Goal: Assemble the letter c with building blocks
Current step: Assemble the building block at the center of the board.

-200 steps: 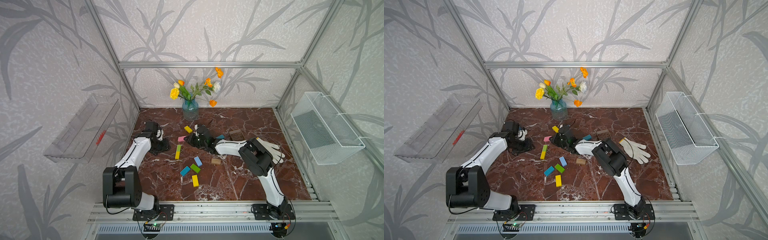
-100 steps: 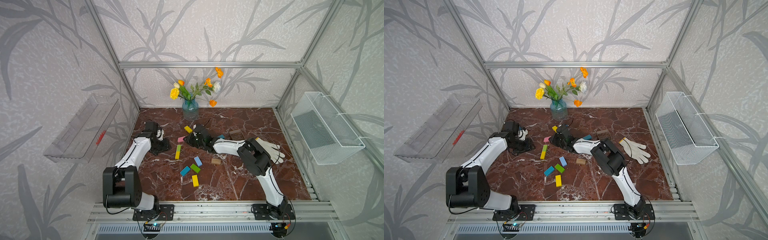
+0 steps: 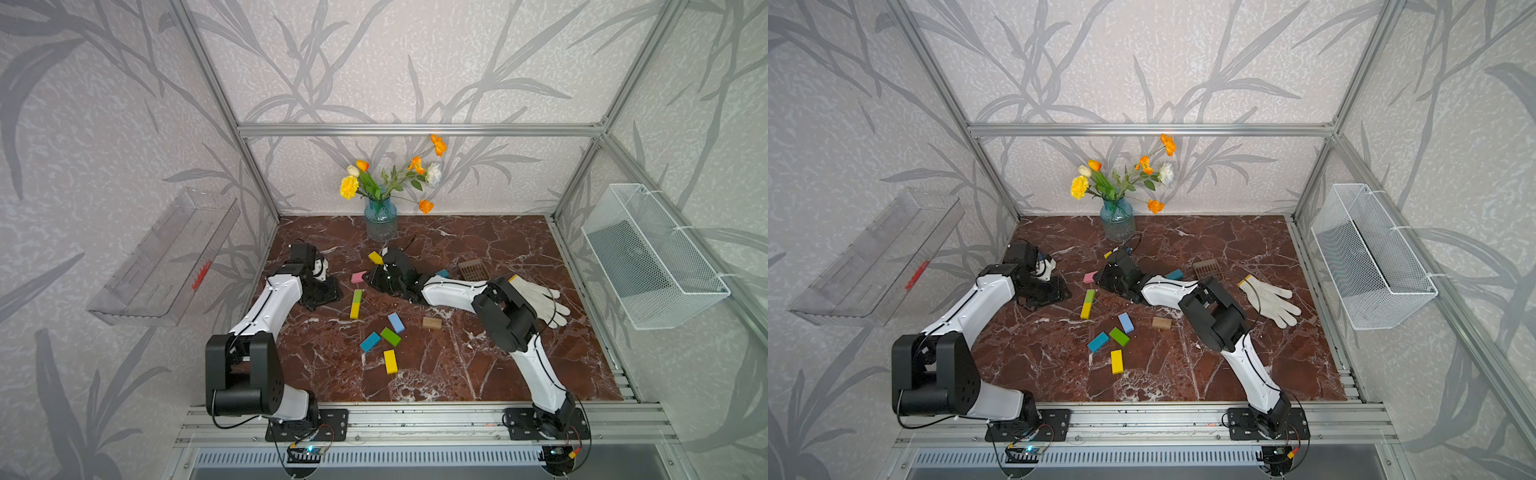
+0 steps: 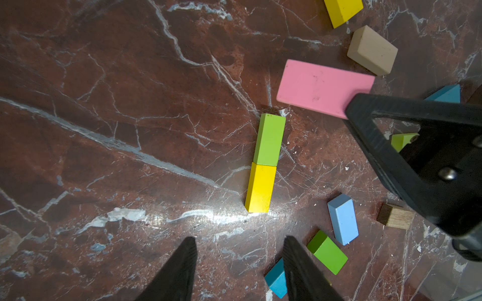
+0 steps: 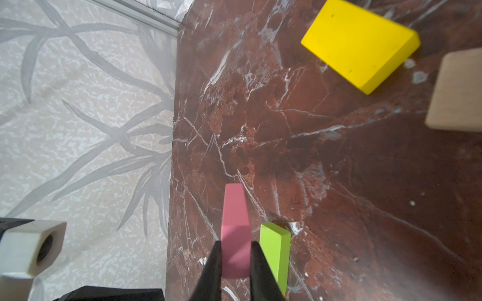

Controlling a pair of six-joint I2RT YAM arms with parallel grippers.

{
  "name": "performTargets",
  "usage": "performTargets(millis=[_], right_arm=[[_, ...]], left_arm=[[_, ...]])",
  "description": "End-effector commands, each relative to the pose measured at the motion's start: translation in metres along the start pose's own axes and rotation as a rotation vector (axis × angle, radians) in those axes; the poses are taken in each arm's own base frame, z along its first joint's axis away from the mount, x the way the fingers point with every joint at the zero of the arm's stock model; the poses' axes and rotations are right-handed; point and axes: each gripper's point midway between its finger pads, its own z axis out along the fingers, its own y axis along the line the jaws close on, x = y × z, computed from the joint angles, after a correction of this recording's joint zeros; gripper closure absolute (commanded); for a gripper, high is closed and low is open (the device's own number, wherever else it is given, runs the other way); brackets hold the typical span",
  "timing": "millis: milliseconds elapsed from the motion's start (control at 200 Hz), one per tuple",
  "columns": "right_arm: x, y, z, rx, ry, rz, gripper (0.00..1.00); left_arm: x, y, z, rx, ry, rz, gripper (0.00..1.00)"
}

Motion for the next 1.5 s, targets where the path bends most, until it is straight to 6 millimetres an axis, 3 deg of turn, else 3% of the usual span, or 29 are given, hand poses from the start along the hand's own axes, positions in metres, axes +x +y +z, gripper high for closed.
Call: performTargets(millis=[0, 955, 1494], right_arm=[[0.003, -0.005, 0.007, 0.025, -0.002, -0.02, 0.82], [0.009, -0.019, 0.019, 0.042, 0.019, -0.008, 0.81], [0.007, -0.024, 0.015, 0.071, -0.001, -0.003, 0.66]], left_arm=[[-0.003, -0.003, -0.004, 0.016, -0.009, -0.005, 0.46], [0.001, -0.005, 0.002, 0.035, 0.016, -0.028, 0.46], [0.003, -0.009, 0.001, 0.057, 0.026, -0.018, 0.46]])
